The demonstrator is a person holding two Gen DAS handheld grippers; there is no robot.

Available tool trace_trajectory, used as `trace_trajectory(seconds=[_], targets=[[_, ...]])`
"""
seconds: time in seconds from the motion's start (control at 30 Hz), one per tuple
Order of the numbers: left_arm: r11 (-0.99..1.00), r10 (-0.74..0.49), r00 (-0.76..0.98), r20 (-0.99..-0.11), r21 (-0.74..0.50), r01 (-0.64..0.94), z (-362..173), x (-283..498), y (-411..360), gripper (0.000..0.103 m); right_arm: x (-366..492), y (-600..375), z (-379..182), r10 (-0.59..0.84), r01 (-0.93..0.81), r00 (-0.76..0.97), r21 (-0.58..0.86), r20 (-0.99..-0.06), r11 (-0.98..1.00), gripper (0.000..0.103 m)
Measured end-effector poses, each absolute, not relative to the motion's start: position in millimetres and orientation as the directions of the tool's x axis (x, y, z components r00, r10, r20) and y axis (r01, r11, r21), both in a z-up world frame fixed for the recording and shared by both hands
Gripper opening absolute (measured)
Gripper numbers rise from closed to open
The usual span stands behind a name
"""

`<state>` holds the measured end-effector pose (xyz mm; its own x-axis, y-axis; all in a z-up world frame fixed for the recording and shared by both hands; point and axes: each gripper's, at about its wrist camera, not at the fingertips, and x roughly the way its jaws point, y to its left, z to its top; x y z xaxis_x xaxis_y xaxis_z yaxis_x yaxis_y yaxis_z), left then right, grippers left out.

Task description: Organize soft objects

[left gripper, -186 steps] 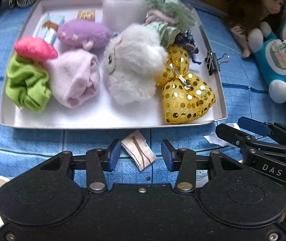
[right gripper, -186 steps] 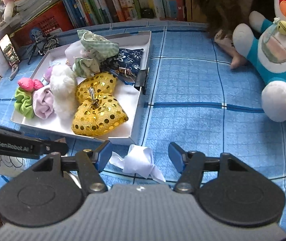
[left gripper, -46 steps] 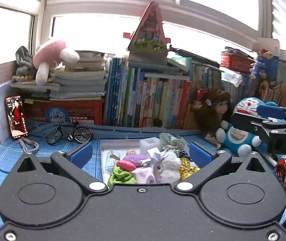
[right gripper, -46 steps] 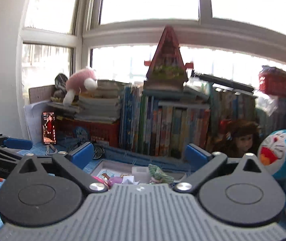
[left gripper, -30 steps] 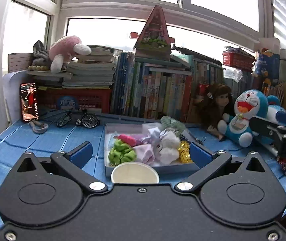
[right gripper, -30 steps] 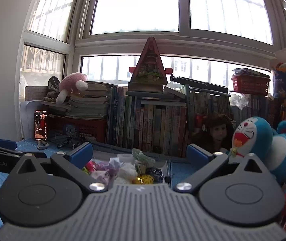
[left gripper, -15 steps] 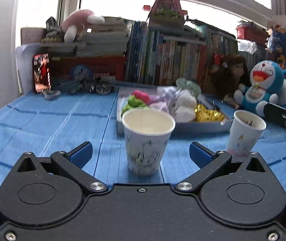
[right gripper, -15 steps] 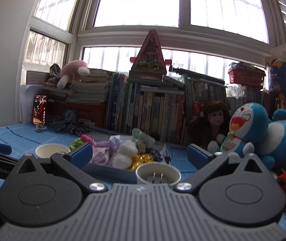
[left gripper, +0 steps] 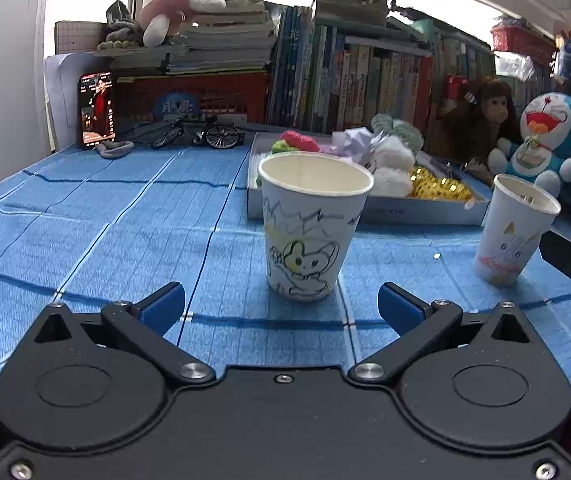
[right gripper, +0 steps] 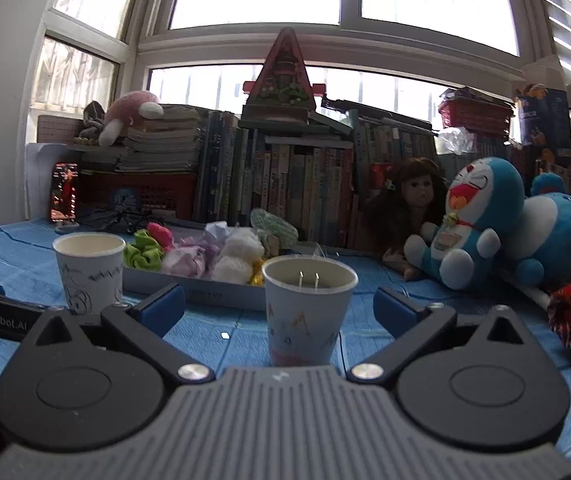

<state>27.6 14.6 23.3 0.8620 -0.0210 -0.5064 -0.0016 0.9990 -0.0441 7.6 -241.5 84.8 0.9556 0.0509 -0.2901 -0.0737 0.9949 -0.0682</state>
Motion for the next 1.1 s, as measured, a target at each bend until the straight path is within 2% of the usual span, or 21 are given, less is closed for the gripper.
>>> trace_trajectory(seconds=[0.53,0.93,1.1], targets=[[1.000,0.000,0.839,-0.544,0.009,0.006,-9,39,3,0.103,19,-237,44,0.036,-0.068,0.927,-0.073,-0.374,0.995,0.103],[0.999,-0.001,0.860,-0.510,0.031,0.020,-18,41,-1,0.103,29,-232,27,0.029,-0.076,0.917,-0.103,-0.397,0.992,0.103],[0.999,-0.007,0.854,-0.521,0.030,0.027,-16,44,1,0.103,37,-231,29,0.030,-0.088,0.889,-0.106,-0.456,0.990,0.103]])
